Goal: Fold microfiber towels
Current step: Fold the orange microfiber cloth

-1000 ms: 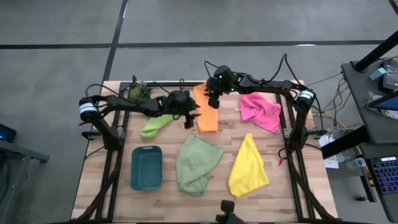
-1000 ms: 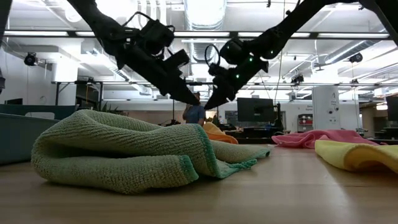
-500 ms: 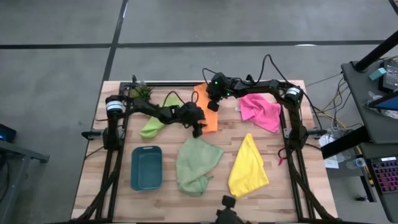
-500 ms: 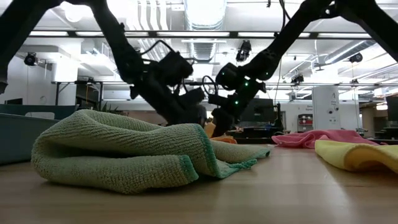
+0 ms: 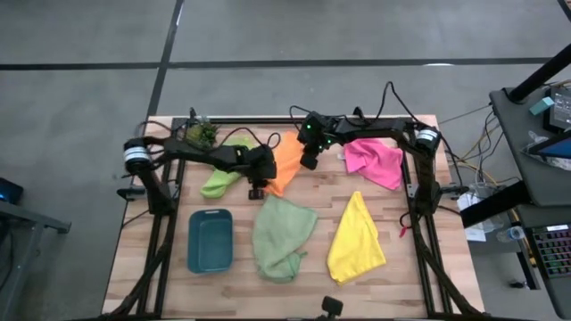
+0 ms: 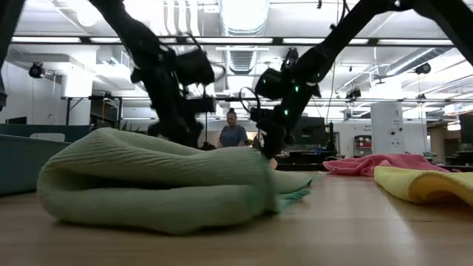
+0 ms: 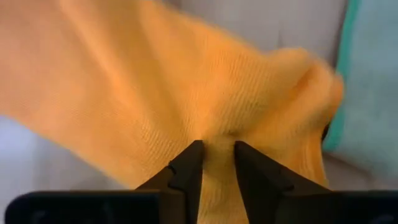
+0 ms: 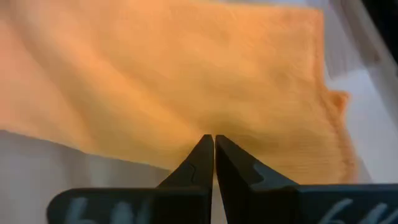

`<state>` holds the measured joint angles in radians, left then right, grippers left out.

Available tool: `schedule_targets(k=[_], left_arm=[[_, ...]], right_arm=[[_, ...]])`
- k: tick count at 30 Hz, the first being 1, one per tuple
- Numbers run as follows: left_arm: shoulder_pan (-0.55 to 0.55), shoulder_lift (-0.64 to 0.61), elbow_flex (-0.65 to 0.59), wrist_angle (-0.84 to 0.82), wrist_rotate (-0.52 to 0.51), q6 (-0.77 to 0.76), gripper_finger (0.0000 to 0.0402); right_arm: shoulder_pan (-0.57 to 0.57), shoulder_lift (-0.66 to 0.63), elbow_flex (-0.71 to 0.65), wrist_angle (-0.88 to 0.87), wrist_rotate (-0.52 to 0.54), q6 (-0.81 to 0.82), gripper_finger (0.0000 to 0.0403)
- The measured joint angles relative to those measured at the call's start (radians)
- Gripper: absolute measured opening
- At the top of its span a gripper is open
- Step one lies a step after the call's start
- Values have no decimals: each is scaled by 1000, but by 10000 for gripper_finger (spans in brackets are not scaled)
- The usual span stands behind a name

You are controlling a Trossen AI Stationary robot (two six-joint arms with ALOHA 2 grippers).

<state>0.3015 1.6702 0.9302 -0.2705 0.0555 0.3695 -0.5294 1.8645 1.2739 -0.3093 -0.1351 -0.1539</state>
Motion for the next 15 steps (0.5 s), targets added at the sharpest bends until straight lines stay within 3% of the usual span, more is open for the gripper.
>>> schedule_targets(k=[7, 15], left_arm=[[-17, -121, -6, 18, -2, -146, 77], [-110, -124, -39, 17, 14, -181, 78]], right_arm=[[32, -65, -2, 15, 10, 21, 9], [94, -118, -43, 47, 9, 26, 9]])
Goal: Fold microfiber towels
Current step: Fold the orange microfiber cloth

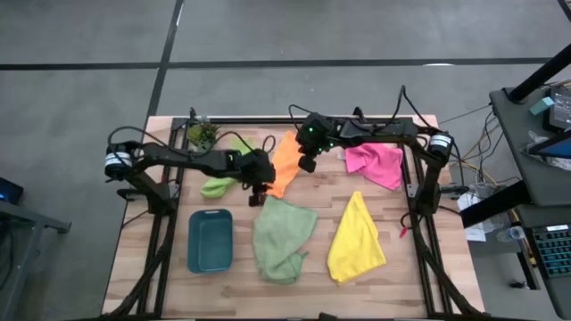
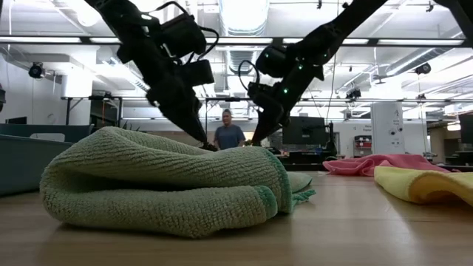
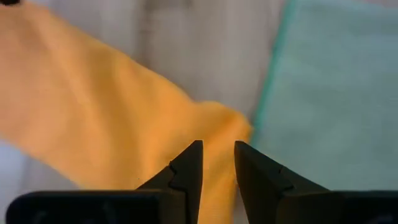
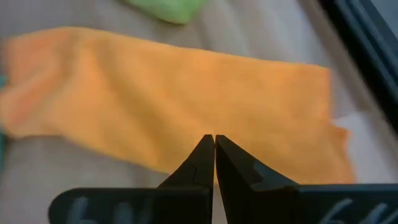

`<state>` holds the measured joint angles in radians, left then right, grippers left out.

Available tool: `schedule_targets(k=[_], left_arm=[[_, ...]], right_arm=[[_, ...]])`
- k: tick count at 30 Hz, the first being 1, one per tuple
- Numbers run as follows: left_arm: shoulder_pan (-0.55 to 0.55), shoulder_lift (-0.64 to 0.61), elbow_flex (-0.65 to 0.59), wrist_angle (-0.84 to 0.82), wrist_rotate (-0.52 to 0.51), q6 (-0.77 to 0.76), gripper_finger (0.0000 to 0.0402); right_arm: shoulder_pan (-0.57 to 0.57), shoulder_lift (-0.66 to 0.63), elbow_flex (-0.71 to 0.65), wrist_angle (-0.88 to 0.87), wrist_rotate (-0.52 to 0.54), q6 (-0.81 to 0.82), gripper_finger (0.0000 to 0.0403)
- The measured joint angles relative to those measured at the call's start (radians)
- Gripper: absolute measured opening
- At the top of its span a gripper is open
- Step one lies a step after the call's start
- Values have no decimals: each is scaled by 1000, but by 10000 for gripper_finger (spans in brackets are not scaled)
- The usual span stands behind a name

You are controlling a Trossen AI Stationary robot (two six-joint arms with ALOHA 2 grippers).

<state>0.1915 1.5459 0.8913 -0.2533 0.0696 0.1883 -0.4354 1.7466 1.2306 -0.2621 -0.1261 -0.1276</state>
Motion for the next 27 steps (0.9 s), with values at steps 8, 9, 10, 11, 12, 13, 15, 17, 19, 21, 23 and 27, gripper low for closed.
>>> schedule_targets(k=[8, 9, 10, 11, 12, 13, 15, 17, 19, 21, 23, 27], left_arm=[[-48, -8, -37, -21, -22, -1, 132], [-52, -9, -37, -34, -36, -1, 142], [-54, -9, -37, -40, -51, -1, 152], [-55, -9, -37, -44, -69, -1, 160], [-55, -9, -38, -45, -86, -1, 168], [-55, -8, -39, -44, -101, -1, 174], [-55, -6, -42, -43, -116, 0, 179], [-55, -6, -50, -43, -129, 0, 180], [-55, -6, -57, -39, -134, -4, 180], [-55, -6, -68, -36, -137, -23, 180], [-55, -6, -86, -19, -137, -33, 180], [-55, -6, -124, 40, -141, -67, 180]], right_arm=[[151, -31, -127, 191, -1, 12, 9], [170, -33, -145, 229, -1, 12, 9], [190, -36, -163, 267, -1, 11, 9], [208, -36, -180, 306, 0, 8, 9], [225, -36, -195, 343, 5, 4, 9], [242, -36, -209, 376, 18, 1, 9], [271, -36, -229, 431, 49, 0, 9], [292, -36, -240, 453, 69, 0, 9], [306, -36, -243, 454, 75, 14, 9], [314, -36, -243, 454, 74, 53, 9], [322, -36, -243, 455, 74, 81, 10], [336, -36, -243, 455, 75, 97, 27]])
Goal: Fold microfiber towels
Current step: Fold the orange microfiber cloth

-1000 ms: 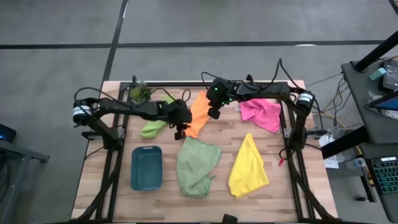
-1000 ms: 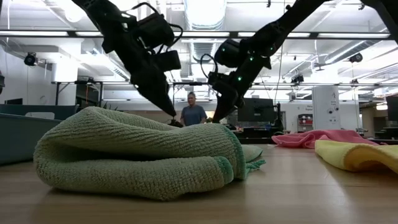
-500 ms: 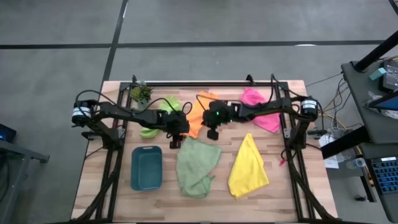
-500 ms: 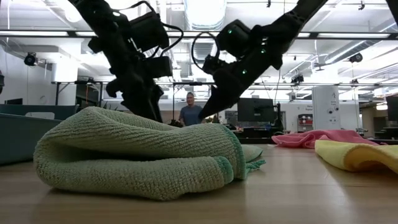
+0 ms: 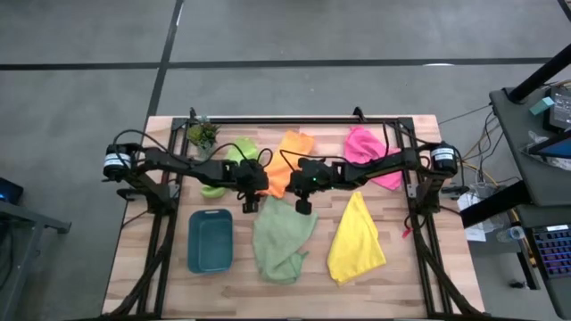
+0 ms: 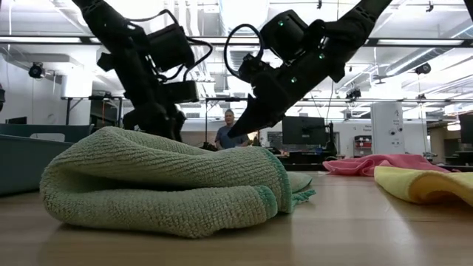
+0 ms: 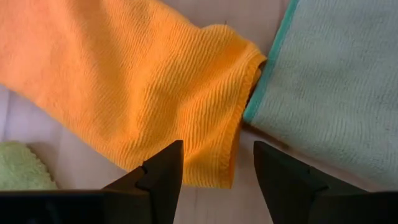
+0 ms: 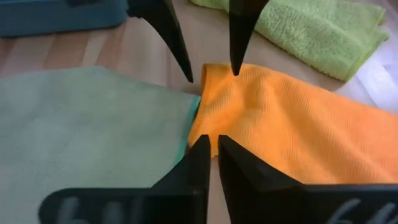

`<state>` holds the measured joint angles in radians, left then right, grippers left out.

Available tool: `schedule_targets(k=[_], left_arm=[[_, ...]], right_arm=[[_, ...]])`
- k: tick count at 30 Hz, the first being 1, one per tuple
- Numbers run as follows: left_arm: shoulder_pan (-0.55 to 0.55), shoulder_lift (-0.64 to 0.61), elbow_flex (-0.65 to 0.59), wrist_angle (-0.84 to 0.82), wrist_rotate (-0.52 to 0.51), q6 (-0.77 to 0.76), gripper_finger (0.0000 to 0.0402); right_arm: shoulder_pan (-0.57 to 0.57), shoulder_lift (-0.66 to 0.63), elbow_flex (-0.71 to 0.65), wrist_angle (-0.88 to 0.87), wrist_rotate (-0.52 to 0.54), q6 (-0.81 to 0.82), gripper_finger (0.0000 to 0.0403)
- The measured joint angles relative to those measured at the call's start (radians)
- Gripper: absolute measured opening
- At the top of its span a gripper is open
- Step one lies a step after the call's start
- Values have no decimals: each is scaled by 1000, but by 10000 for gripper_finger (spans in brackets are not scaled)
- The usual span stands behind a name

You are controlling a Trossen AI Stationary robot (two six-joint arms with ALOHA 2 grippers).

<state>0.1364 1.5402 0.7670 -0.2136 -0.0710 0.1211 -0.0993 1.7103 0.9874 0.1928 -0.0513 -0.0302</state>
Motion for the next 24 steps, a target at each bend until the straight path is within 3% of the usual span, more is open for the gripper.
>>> schedule_targets(k=[5, 8, 11, 15, 24], left_arm=[[0, 0, -20, 11, -112, -62, 180], [1, 0, -36, 38, -125, -63, 170], [0, 0, -48, 84, -125, -63, 127], [0, 0, -48, 125, -129, -60, 22], [2, -73, 64, 155, -227, -62, 1]], right_arm=[[8, 0, 0, 0, 0, 33, 68], [8, 0, 0, 4, 2, 61, 94], [8, 0, 0, 8, 3, 82, 114], [8, 0, 0, 7, 3, 85, 126], [12, -15, 37, -3, 114, 65, 118]])
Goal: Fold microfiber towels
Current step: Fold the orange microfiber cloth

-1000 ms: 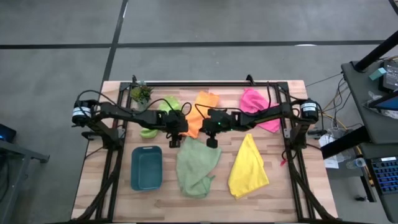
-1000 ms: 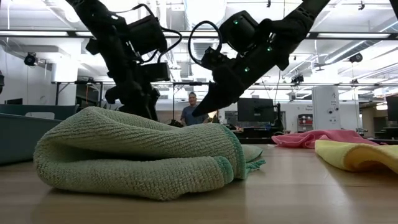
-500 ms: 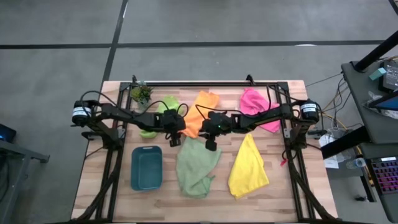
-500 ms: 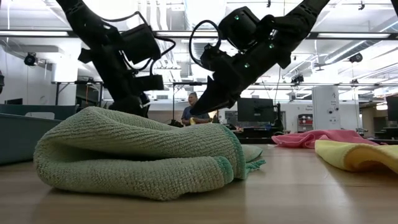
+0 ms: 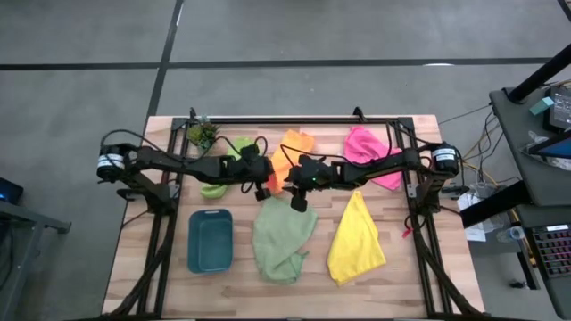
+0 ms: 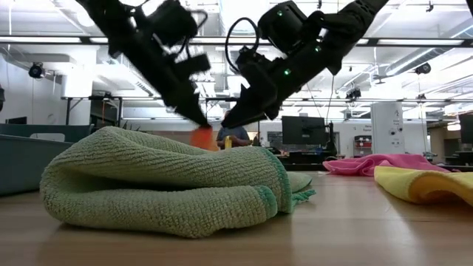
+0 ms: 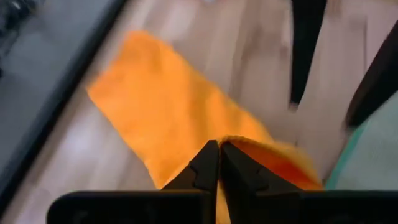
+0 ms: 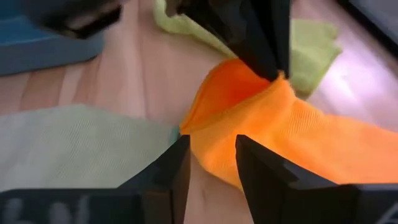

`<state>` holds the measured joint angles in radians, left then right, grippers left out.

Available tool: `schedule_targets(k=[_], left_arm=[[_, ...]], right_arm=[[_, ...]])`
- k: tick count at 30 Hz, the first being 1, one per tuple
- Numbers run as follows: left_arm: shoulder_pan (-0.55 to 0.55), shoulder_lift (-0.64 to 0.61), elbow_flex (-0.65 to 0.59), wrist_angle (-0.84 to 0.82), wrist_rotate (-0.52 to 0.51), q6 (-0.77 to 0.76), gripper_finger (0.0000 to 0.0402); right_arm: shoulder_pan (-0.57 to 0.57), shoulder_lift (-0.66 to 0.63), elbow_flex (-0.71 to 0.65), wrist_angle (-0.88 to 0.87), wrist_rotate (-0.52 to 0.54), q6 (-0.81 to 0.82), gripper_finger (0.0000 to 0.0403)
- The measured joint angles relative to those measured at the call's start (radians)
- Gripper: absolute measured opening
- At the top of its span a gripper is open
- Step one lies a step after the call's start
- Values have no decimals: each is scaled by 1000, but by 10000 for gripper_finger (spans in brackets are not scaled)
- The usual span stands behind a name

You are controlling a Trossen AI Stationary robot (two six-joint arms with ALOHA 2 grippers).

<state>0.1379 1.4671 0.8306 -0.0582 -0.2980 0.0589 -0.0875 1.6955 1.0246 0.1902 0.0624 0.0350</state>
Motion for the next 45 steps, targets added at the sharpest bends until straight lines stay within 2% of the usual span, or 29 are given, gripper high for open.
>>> schedule_targets(k=[7, 14, 19, 22, 29, 35, 38, 41, 45], left_arm=[[0, -78, 51, -7, -8, 0, 0], [-1, -171, 118, -3, -110, 15, 0], [-3, -266, 153, 2, -114, 30, 0], [-4, -315, 149, 58, -114, 12, 0], [-3, -355, 117, 214, -124, -26, 0], [-3, -308, 113, 271, -128, -55, 0], [-3, -271, 113, 286, -130, -81, 0], [-3, -232, 113, 295, -130, -84, 0], [-3, -177, 113, 290, -130, -108, 0]], right_arm=[[3, -37, 3, -7, 44, -10, 107], [2, -108, 2, -79, 56, -51, 100], [3, -181, -1, -178, 213, -80, 102], [1, -208, -11, -194, 247, -81, 101], [53, -194, -46, -43, 217, -181, 98], [113, -142, -133, 307, 225, -263, 94], [116, -128, -166, 406, 230, -271, 93], [113, -126, -180, 394, 245, -256, 95], [106, -124, -184, 366, 338, -220, 94]])
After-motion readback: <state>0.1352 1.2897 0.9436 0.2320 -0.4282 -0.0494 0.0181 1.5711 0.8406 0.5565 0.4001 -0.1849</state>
